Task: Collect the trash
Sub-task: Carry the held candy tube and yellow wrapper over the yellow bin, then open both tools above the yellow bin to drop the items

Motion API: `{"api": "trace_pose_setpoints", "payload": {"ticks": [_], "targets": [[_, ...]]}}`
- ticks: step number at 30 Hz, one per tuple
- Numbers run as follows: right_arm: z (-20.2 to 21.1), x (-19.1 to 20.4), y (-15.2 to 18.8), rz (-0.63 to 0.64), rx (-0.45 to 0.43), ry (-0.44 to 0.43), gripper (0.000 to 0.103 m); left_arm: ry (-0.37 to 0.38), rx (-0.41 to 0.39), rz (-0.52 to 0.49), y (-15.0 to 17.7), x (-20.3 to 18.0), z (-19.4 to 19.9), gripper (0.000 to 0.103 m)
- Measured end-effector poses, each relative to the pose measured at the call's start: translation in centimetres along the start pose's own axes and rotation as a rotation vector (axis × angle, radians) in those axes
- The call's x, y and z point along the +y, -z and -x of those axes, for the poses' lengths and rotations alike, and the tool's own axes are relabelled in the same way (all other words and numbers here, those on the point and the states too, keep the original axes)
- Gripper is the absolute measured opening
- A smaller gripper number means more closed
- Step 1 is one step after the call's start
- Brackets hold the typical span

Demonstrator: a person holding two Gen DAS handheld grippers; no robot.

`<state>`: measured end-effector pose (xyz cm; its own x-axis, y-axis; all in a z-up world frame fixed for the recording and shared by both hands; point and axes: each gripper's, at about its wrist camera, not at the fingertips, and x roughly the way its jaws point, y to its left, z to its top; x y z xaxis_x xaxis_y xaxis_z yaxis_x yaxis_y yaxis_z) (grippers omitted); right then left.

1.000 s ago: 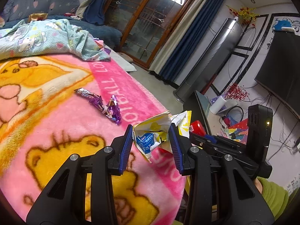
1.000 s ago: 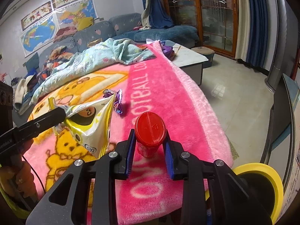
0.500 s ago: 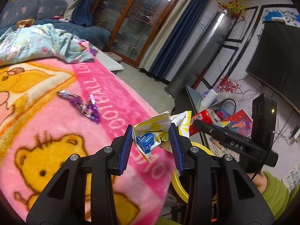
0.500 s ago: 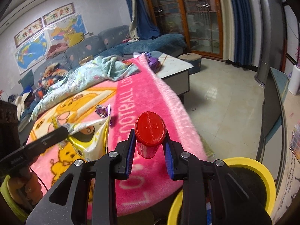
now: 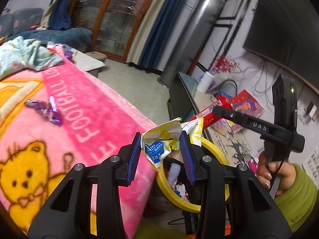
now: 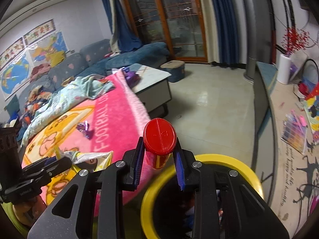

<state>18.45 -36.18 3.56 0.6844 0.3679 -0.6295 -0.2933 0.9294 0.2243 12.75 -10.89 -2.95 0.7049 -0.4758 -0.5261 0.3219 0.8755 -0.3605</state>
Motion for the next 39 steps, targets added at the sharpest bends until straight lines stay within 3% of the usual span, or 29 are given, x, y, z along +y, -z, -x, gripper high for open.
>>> {"api": "trace_pose_setpoints", "payload": {"ticks": [13, 24, 26, 27, 28, 34, 39], "targets": [[1.4, -6.6, 2.3, -0.108, 0.051, 0.079, 0.027, 0.045, 0.098, -0.122, 1.6, -4.9, -3.8, 0.032], [1.8, -10.6, 3.6, -0.205, 0.083, 0.086, 0.028, 0.053, 0.189, -0.189, 3.4, -7.1, -7.3, 0.033], [1.6, -11.0, 3.7, -0.221, 0.097, 0.067, 0.036, 0.057, 0.197, -0.193, 3.6, -7.2, -7.9, 0.034], [1.5, -11.2, 3.8, -0.234, 0.1, 0.059, 0.055, 0.07, 0.198, -0.194, 3.6, -7.2, -8.1, 0.04], [1.5, -11.4, 3.9, -0.244, 0.096, 0.054, 0.066, 0.079, 0.198, -0.192, 3.5, -7.3, -8.1, 0.049], [1.3, -11.7, 3.9, -0.272, 0.088, 0.047, 0.068, 0.06, 0.172, -0.123, 2.8, -5.6, -7.6, 0.089], [0.7, -9.9, 3.6, -0.246, 0.084, 0.024, 0.068, -0.034, 0.11, -0.01, 1.7, -1.7, -6.1, 0.092]]}}
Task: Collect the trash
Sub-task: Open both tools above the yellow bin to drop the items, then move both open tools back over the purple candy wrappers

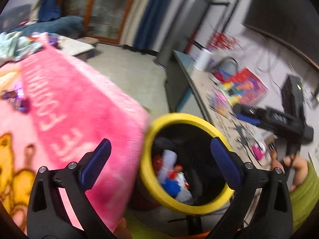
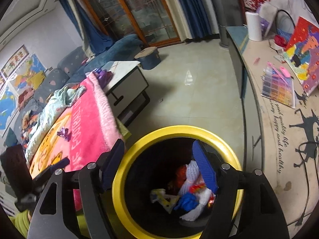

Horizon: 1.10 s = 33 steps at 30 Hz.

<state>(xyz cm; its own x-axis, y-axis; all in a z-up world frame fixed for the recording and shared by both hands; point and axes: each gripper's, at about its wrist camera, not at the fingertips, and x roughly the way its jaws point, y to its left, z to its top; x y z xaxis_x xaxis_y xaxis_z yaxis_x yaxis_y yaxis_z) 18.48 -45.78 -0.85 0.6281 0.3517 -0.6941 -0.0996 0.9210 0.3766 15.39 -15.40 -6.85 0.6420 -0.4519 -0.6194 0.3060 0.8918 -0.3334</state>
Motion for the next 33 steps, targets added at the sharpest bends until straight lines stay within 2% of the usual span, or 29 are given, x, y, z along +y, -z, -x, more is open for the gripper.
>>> {"api": "trace_pose_setpoints", "payload": {"ticks": [6, 12, 18, 27, 33], "targets": [[-1.0, 5.0, 0.0, 0.086, 0.004, -0.07, 0.072, -0.123, -0.084, 0.067, -0.6, 3.8, 2.8, 0.092], [-2.3, 11.8, 0.0, 0.217, 0.013, -0.147, 0.075, -0.211, -0.17, 0.103, -1.3, 6.6, 5.9, 0.092], [-3.6, 16.8, 0.0, 0.31, 0.029, -0.202, 0.077, -0.3, -0.24, 0.123, -1.6, 9.6, 8.7, 0.092], [-6.5, 22.5, 0.1, 0.428, 0.059, -0.244, 0.077, -0.38, -0.295, 0.21, -1.8, 14.0, 11.6, 0.092], [-9.0, 25.3, 0.0, 0.461, 0.074, -0.261, 0.077, -0.401, -0.305, 0.265, -1.9, 16.5, 12.3, 0.092]]}}
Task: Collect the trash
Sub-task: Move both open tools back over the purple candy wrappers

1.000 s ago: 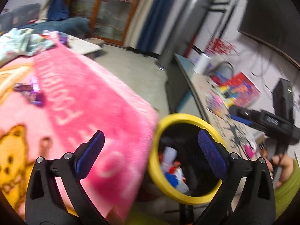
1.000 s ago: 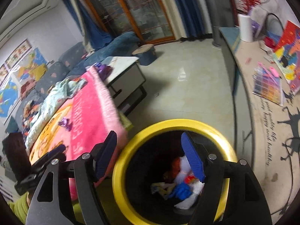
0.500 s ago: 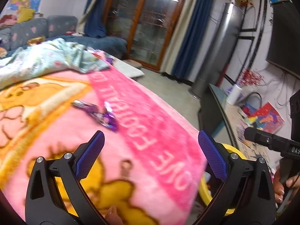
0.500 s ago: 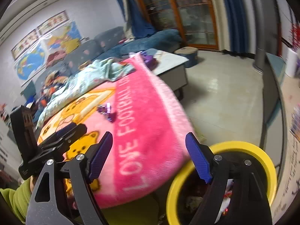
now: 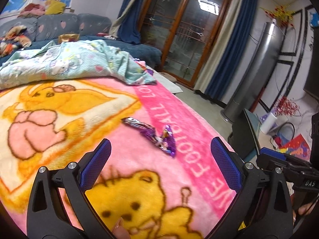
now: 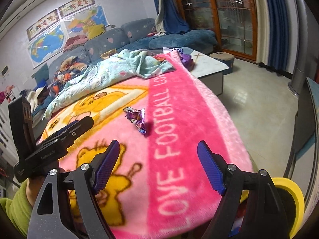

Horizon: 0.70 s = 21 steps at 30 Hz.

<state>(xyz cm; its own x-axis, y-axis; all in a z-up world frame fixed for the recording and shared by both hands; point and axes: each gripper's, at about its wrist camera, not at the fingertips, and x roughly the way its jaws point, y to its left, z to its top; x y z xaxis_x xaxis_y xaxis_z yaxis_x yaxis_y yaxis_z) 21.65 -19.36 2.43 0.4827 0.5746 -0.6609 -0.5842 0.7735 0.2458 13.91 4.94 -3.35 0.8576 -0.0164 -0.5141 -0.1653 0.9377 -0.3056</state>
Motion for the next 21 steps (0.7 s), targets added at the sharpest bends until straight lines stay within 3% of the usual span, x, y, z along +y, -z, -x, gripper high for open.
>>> {"api": "trace_pose_setpoints", "payload": {"ticks": [14, 20, 21], "targets": [[-7.8, 2.0, -2.7, 0.039, 0.054, -0.003, 0.077, -0.013, 0.05, 0.146, -2.3, 5.1, -3.0, 0.092], [-10.9, 2.4, -2.8, 0.05, 0.103, -0.011, 0.065, 0.016, 0.085, 0.212, -3.0, 6.6, -5.6, 0.091], [-11.2, 2.4, -2.9, 0.051, 0.108, -0.011, 0.062, 0.017, 0.098, 0.219, -3.0, 6.7, -6.2, 0.088]]}}
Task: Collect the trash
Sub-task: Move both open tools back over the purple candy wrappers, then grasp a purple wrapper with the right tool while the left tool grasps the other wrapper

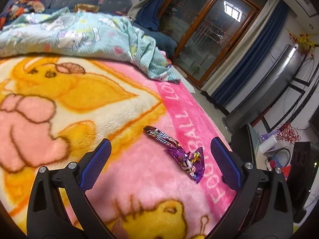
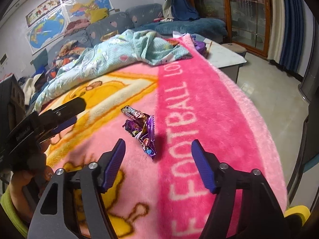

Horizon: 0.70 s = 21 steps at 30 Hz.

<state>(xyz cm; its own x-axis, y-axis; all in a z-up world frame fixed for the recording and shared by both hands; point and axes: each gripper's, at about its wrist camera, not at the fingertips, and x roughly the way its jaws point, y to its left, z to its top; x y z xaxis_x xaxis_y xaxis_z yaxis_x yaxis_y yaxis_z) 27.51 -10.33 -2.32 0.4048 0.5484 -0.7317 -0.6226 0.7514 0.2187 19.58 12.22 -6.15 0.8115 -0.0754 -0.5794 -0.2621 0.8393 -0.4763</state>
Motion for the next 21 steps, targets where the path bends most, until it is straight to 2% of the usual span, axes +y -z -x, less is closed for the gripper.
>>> {"api": "trace_pose_setpoints", "payload": {"ticks": [1, 8, 9, 12, 18, 21], "targets": [[-0.5, 0.0, -0.1, 0.0, 0.007, 0.0, 0.059, -0.003, 0.005, 0.005, -0.1, 0.1, -0.4, 0.082], [-3.9, 0.1, -0.6, -0.002, 0.057, -0.024, 0.043, 0.06, 0.078, 0.12, -0.6, 1.8, -3.6, 0.066], [-4.3, 0.1, -0.6, -0.003, 0.067, -0.028, 0.038, 0.067, 0.086, 0.133, -0.6, 1.9, -4.0, 0.06], [-5.3, 0.0, -0.4, -0.018, 0.091, -0.043, 0.012, 0.074, 0.105, 0.151, -0.6, 1.9, -5.1, 0.049], [-4.3, -0.4, 0.2, -0.038, 0.068, -0.047, 0.009, 0.108, 0.145, 0.194, -0.4, 2.0, -7.2, 0.046], [-3.0, -0.7, 0.9, -0.052, 0.051, -0.053, 0.009, 0.079, 0.139, 0.176, -0.5, 1.7, -7.9, 0.04]]}}
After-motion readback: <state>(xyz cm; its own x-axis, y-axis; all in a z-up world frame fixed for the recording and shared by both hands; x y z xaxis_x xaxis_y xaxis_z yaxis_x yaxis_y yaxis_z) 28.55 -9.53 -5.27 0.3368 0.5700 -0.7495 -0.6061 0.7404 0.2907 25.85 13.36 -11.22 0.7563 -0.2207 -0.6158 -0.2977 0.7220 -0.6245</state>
